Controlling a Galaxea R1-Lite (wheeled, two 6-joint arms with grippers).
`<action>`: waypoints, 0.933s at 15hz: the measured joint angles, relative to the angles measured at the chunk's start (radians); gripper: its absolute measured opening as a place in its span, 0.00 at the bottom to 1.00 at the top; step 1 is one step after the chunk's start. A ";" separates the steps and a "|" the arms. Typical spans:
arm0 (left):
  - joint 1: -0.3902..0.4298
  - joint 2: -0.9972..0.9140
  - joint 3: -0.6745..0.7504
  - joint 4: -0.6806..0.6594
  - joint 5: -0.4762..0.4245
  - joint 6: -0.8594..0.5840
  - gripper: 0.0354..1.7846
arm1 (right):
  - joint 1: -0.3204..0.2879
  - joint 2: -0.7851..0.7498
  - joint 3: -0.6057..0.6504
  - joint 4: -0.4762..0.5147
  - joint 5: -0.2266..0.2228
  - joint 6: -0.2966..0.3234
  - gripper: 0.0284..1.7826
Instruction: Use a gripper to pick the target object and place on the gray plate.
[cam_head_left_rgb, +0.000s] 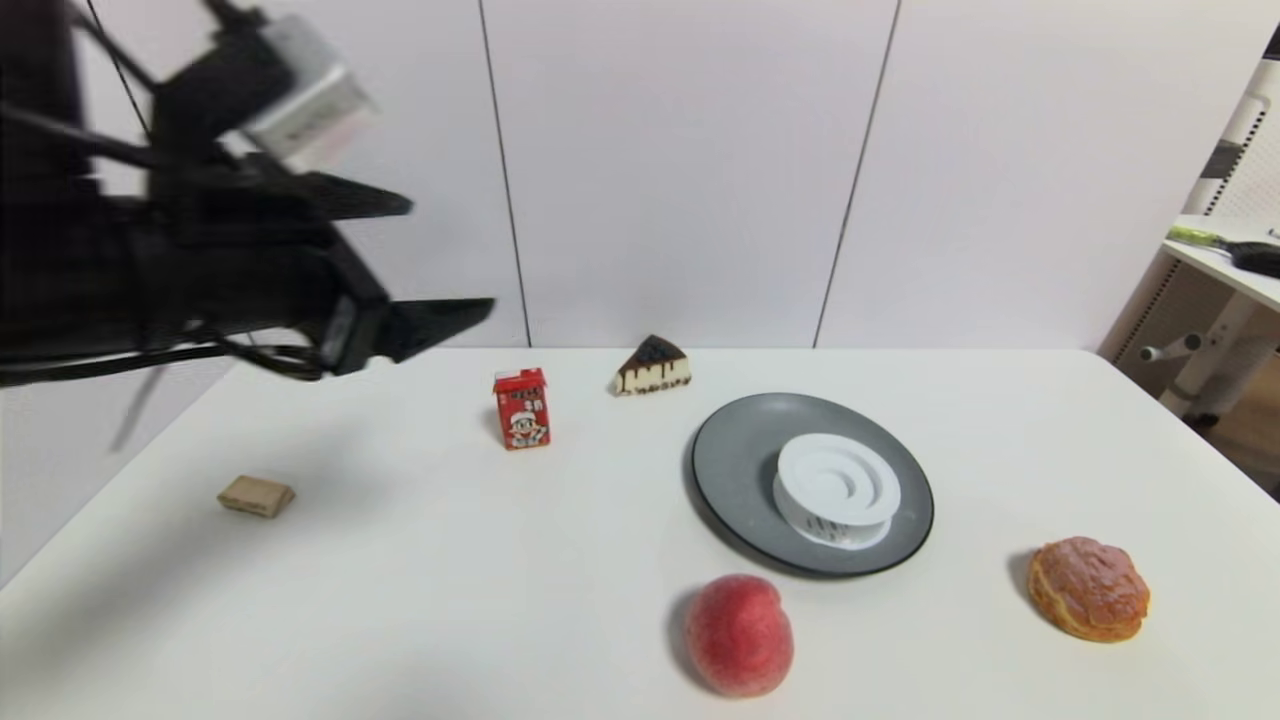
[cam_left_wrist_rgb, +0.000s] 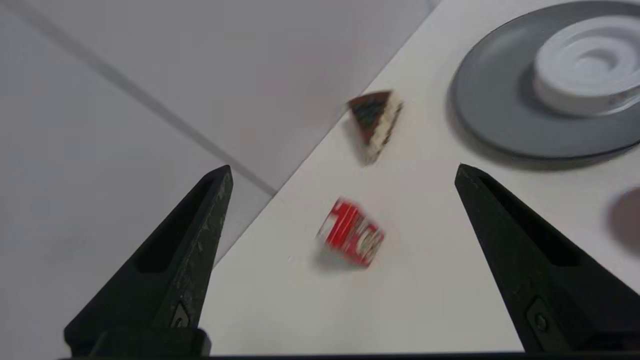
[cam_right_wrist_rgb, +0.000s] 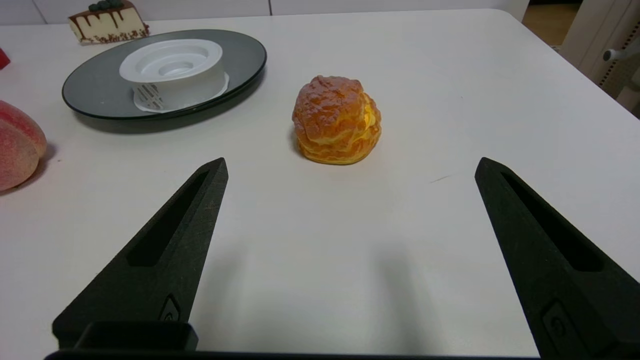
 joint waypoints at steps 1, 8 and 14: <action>0.067 -0.098 0.077 0.001 0.012 -0.014 0.91 | 0.000 0.000 0.000 0.000 0.000 0.000 0.96; 0.294 -0.719 0.656 0.005 0.144 -0.225 0.93 | 0.000 0.000 0.000 0.000 0.000 0.000 0.96; 0.356 -1.048 1.053 -0.047 0.163 -0.410 0.94 | 0.000 0.000 0.000 0.000 0.000 0.000 0.96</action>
